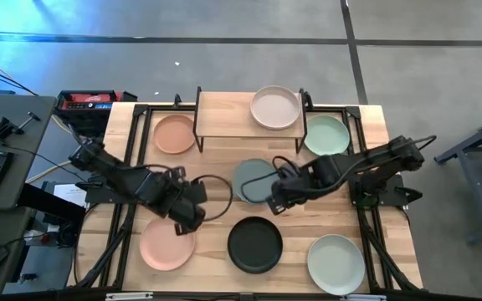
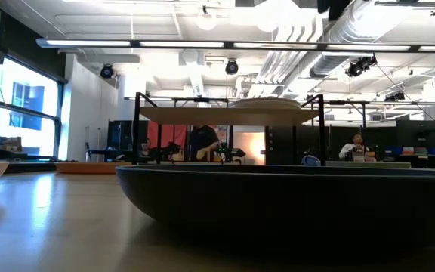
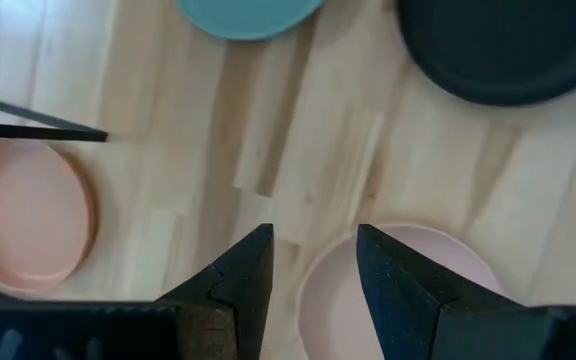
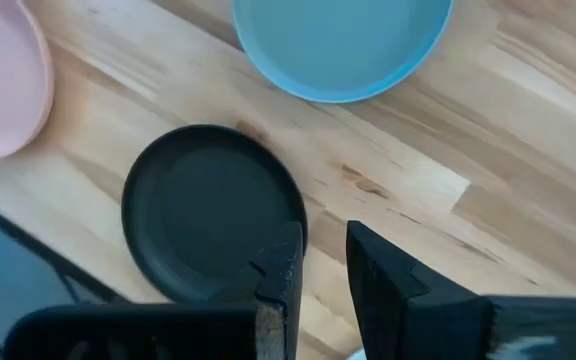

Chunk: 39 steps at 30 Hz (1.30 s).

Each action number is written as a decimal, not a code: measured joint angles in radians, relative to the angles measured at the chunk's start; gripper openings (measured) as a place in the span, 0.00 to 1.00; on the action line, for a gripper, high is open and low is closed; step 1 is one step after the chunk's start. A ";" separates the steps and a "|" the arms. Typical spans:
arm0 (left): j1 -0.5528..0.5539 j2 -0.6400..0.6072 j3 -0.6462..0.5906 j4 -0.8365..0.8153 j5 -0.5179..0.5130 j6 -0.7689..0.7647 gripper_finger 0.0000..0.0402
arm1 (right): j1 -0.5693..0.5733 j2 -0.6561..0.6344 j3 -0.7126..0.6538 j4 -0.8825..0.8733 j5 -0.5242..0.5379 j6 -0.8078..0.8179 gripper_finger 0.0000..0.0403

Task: Place and stack plates onto a shelf
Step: Stack the blue plate on the top of the other light brown plate on the shelf

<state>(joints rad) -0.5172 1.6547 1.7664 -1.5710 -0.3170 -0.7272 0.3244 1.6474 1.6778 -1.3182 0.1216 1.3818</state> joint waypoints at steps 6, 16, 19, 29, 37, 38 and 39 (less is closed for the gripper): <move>-0.086 0.000 0.000 0.000 -0.006 -0.047 0.33 | 0.025 0.000 -0.084 0.113 0.033 0.045 0.15; -0.199 0.000 -0.084 0.002 -0.058 -0.189 0.33 | -0.034 0.001 -0.278 0.294 0.032 0.064 0.15; -0.206 0.000 -0.122 0.001 -0.067 -0.237 0.33 | -0.073 0.001 -0.324 0.302 0.032 0.073 0.15; -0.191 0.000 -0.184 0.008 -0.115 -0.326 0.33 | -0.220 0.001 -0.424 0.358 0.027 -0.038 0.15; -0.153 0.000 -0.184 0.005 -0.149 -0.326 0.33 | -0.329 0.001 -0.509 0.460 -0.021 -0.152 0.15; -0.147 0.000 -0.184 0.005 -0.150 -0.323 0.33 | -0.341 0.001 -0.521 0.486 -0.030 -0.167 0.16; -0.140 0.000 -0.184 0.005 -0.150 -0.318 0.33 | -0.352 0.001 -0.534 0.508 -0.038 -0.176 0.16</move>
<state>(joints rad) -0.6574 1.6550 1.5826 -1.5658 -0.4667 -1.0448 -0.0281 1.6482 1.1438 -0.8104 0.0833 1.2058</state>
